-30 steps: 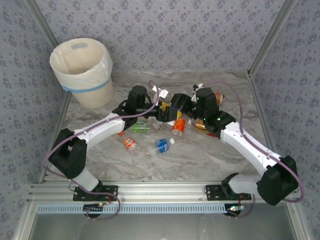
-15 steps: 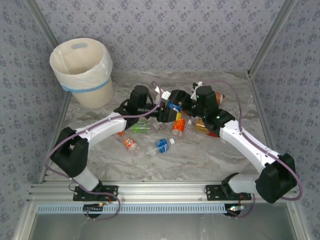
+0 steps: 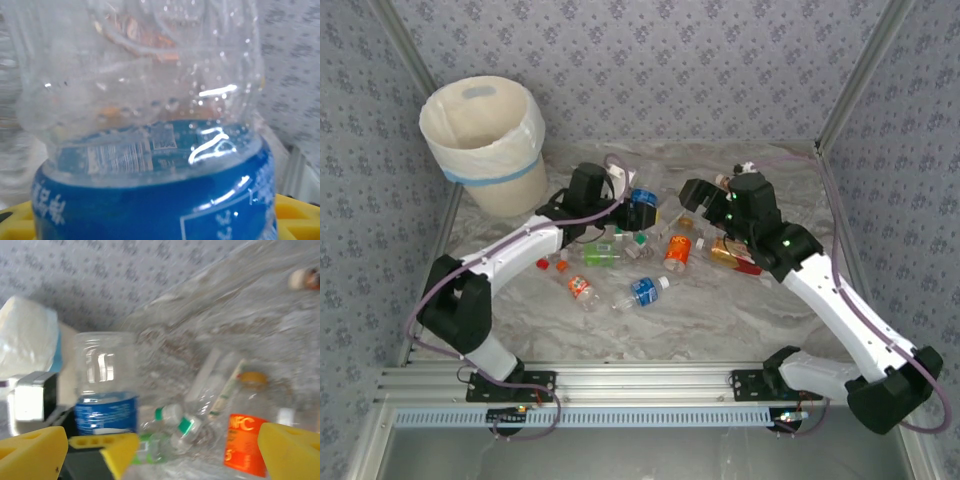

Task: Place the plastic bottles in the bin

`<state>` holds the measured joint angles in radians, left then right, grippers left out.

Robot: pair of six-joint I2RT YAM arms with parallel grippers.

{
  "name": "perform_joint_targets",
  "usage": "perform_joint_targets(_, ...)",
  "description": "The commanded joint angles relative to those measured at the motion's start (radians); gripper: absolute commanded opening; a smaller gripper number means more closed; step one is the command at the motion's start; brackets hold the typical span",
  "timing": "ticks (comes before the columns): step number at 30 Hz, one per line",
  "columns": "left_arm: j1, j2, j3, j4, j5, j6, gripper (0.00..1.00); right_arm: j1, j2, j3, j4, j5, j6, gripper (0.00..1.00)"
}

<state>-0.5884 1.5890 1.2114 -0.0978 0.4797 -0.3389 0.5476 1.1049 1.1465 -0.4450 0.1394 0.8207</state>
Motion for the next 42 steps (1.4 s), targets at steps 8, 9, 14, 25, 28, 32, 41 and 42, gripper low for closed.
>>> perform_joint_targets(8,0.065,-0.138,0.325,-0.320,-0.513,0.186,0.50,-0.002,0.005,-0.002,-0.104,0.190,-0.001,1.00)
perform_joint_targets(9,0.090,-0.127,0.357,-0.335,-0.537,0.190,0.50,-0.001,0.009,-0.002,-0.103,0.186,0.001,1.00)
perform_joint_targets(14,0.221,-0.078,0.483,-0.379,-0.572,0.186,0.50,0.000,0.025,-0.001,-0.104,0.174,0.003,1.00)
perform_joint_targets(25,0.506,0.058,0.779,-0.572,-0.764,0.208,0.50,0.006,0.025,-0.005,-0.115,0.174,0.003,1.00)
perform_joint_targets(28,0.581,0.116,0.839,-0.641,-0.764,0.199,0.50,0.007,0.021,-0.004,-0.123,0.175,0.003,1.00)
perform_joint_targets(32,0.660,0.189,0.914,-0.706,-0.708,0.178,0.50,0.009,0.009,-0.009,-0.127,0.186,0.002,1.00)
perform_joint_targets(41,0.735,0.443,1.201,-0.920,-0.768,0.193,0.51,0.009,0.003,-0.031,-0.136,0.212,-0.005,1.00)
perform_joint_targets(42,0.735,0.474,1.250,-0.952,-0.790,0.189,0.53,0.009,0.005,-0.032,-0.140,0.217,-0.006,1.00)
